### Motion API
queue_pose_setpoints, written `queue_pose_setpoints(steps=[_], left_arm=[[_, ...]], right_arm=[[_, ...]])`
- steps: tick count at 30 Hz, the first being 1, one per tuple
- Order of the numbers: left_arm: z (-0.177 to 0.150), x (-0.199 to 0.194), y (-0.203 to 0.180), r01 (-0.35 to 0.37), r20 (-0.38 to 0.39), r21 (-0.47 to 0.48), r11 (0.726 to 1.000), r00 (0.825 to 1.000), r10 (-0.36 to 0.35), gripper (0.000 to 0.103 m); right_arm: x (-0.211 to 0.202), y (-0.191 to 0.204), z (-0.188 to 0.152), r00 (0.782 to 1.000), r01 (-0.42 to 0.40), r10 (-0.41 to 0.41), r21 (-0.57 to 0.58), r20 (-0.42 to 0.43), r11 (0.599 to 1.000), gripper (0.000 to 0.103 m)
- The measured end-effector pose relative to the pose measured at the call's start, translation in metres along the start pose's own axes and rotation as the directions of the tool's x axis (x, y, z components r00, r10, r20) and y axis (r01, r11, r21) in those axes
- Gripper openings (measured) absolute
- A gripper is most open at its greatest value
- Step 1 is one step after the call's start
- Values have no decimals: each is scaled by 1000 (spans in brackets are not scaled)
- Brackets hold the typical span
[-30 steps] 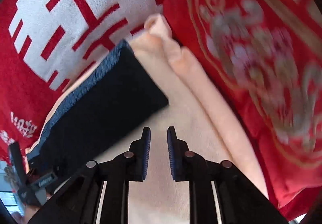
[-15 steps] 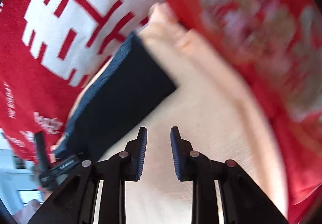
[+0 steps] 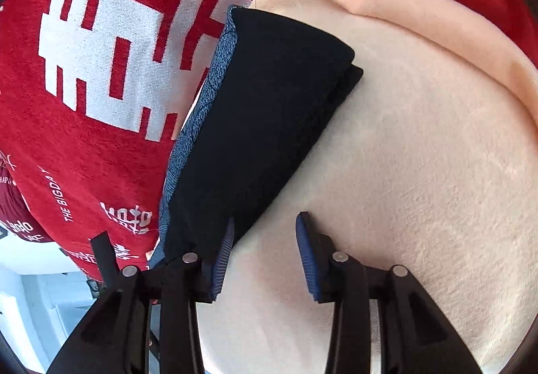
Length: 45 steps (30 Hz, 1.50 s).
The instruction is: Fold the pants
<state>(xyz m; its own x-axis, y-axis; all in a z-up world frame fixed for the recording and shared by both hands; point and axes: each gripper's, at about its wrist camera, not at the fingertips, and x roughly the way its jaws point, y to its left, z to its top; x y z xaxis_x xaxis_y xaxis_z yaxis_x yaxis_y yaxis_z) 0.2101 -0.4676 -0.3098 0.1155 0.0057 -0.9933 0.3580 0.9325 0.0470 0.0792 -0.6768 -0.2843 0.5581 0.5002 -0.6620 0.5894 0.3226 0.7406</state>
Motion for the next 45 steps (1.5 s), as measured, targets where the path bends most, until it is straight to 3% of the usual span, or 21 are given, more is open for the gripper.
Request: queue_pose_setpoints(steps=[7, 14, 16, 17, 20, 22, 23, 28, 30, 31, 32, 35, 39, 45], left_arm=[[-3, 1, 3, 7, 3, -2, 1000, 1000, -7, 103], [-2, 2, 5, 9, -5, -1, 1000, 1000, -9, 103], [-1, 2, 6, 9, -10, -1, 1000, 1000, -9, 103], [0, 3, 7, 9, -12, 2, 1000, 1000, -9, 103], [2, -1, 6, 4, -12, 15, 1000, 1000, -4, 101], [4, -10, 1, 28, -2, 35, 999, 1000, -28, 90], [6, -16, -4, 55, 4, 47, 997, 998, -56, 89], [17, -41, -30, 104, 118, 94, 990, 986, -115, 89], [18, -31, -36, 136, 106, 86, 987, 984, -145, 89], [17, -17, -38, 158, 65, 76, 985, 985, -163, 89], [14, -1, -41, 170, 16, 61, 984, 985, -171, 89], [4, -1, -51, 108, 104, 120, 987, 987, -121, 90], [7, 1, -40, 169, 104, 105, 980, 978, -179, 89], [4, 3, -26, 207, 138, 128, 970, 965, -224, 90]], right_arm=[[12, -8, 18, 989, -116, 111, 48, 97, 992, 43], [28, 7, 46, 983, -136, 131, 28, 126, 990, 44], [28, 6, 48, 988, -107, 100, 54, 115, 993, 31], [27, 3, 47, 988, -113, 105, 69, 111, 991, 16], [24, 0, 44, 986, -135, 126, 80, 112, 988, 15], [21, 6, 43, 986, -133, 126, 56, 112, 989, 15], [19, 9, 43, 985, -138, 132, 46, 111, 989, 15], [11, 28, 44, 984, -146, 147, -14, 102, 989, 15], [9, 36, 42, 984, -146, 149, -36, 102, 989, 15], [7, 39, 41, 983, -145, 149, -44, 103, 988, 15], [7, 42, 40, 984, -143, 147, -50, 102, 988, 15], [8, 56, 35, 990, -100, 110, -101, 93, 990, 15], [3, 90, 24, 993, -37, 62, -229, 103, 973, 15], [10, 165, -19, 992, 103, -51, -491, 119, 865, 15]])
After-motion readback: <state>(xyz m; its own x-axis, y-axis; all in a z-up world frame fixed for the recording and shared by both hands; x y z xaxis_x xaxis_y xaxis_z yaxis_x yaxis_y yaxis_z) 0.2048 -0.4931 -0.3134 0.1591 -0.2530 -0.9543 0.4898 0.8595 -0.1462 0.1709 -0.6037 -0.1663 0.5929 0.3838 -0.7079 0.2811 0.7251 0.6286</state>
